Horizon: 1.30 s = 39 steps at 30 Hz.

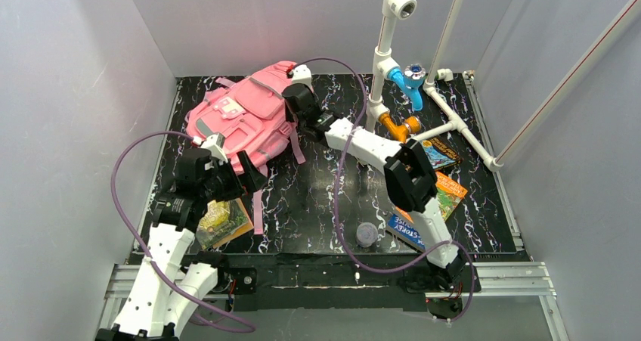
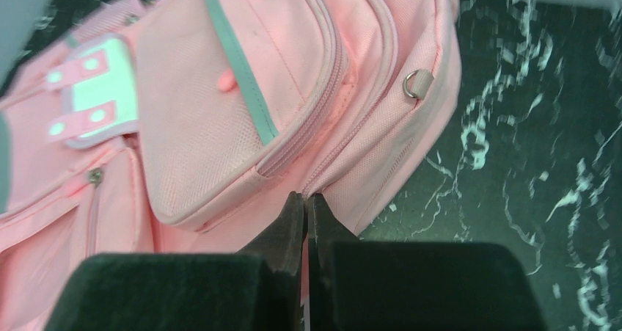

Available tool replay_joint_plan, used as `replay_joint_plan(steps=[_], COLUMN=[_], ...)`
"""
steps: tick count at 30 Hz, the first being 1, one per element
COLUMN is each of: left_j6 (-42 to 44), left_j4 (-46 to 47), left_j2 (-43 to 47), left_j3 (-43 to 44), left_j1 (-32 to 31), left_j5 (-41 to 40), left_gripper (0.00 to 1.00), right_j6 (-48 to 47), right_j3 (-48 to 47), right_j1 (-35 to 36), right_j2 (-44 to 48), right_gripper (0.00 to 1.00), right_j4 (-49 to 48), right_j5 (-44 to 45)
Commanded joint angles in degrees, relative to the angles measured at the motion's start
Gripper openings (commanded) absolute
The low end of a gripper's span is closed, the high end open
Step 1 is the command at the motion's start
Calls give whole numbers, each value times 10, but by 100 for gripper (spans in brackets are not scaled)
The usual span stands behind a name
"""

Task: Pack the student bag
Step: Pick up the student bag at the center of the board.

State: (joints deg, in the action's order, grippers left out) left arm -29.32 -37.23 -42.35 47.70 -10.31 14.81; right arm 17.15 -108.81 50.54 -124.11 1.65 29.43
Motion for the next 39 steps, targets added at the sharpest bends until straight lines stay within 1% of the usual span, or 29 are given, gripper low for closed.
replay_joint_plan(steps=[1, 3, 5, 8, 14, 18, 23, 26, 29, 33, 37, 39], left_j6=[-36, -56, -79, -102, -124, -133, -63, -30, 20, 87, 125, 133], left_j4=[30, 26, 8, 1, -7, 37, 52, 55, 58, 52, 64, 68], left_j2=[-25, -48, -68, -87, -163, -204, -339, -400, -446, -483, -501, -506], left_j3=[63, 102, 148, 210, 328, 367, 479, 533, 565, 595, 605, 606], left_j1=[-2, 0, 4, 19, 42, 54, 52, 47, 27, -9, -44, -54], left_j5=[19, 3, -36, -79, -93, -87, -14, 2, -9, -62, -93, -88], left_gripper=[99, 99, 99, 99, 99, 99, 99, 99, 99, 99, 99, 99], right_j6=[-159, -194, -225, -267, -338, -372, -418, -455, -489, -540, -560, -573], right_j3=[66, 107, 138, 179, 255, 280, 301, 310, 315, 318, 321, 324], right_j1=[64, 80, 94, 112, 155, 174, 200, 219, 240, 260, 275, 281], right_j2=[128, 157, 180, 211, 257, 269, 279, 278, 272, 258, 249, 244], right_gripper=[1, 1, 1, 1, 1, 1, 1, 1, 1, 1, 1, 1], right_j4=[-150, -185, -205, -231, -288, -306, -328, -336, -350, -367, -371, -378], right_j5=[29, 43, 52, 46, 39, 54, 78, 91, 107, 129, 138, 143])
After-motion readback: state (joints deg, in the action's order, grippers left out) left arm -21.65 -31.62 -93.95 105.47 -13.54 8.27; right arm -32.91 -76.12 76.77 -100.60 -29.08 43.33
